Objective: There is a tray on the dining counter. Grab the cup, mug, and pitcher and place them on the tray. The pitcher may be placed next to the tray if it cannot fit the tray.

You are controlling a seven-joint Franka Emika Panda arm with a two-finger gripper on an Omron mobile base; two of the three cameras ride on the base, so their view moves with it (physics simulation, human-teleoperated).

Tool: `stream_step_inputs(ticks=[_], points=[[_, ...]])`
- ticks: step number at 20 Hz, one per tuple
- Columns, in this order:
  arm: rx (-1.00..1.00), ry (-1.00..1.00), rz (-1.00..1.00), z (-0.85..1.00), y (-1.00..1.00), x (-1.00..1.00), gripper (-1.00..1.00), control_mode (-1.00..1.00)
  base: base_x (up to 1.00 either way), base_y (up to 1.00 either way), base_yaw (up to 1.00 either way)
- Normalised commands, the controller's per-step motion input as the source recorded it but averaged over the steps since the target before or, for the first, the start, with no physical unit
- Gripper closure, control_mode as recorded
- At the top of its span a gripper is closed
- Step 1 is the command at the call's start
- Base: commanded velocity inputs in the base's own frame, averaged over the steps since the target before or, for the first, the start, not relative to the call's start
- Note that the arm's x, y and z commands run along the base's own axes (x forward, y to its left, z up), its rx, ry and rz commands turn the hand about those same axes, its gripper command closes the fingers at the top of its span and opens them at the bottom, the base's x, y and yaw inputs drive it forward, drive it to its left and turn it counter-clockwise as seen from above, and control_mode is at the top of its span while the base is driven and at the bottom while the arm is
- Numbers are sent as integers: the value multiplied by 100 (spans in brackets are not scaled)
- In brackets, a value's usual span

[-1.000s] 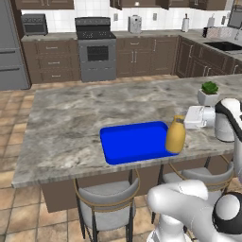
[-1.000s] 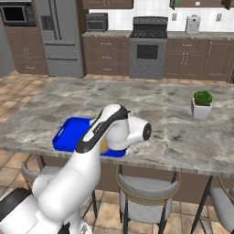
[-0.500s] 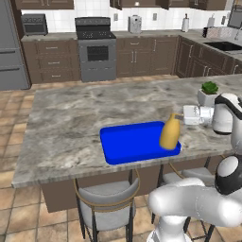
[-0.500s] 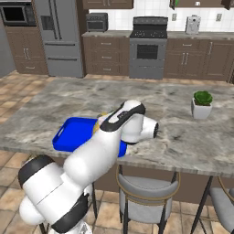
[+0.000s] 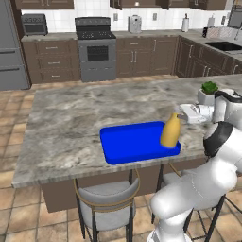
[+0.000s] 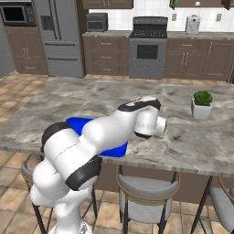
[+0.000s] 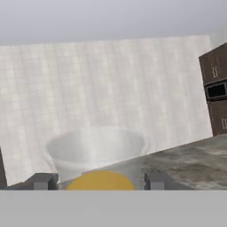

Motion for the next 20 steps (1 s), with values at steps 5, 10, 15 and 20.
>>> stream_step_inputs(ticks=[5, 10, 15, 20], points=[[-3, -9, 19, -1, -7, 7, 100, -100, 0, 0, 0], [-9, -12, 14, -4, -1, 0, 100, -100, 0, 0, 0], [-6, -14, 4, -15, 2, -1, 100, -100, 0, 0, 0], [0, -9, 0, -25, 17, -6, 100, -100, 0, 0, 0]])
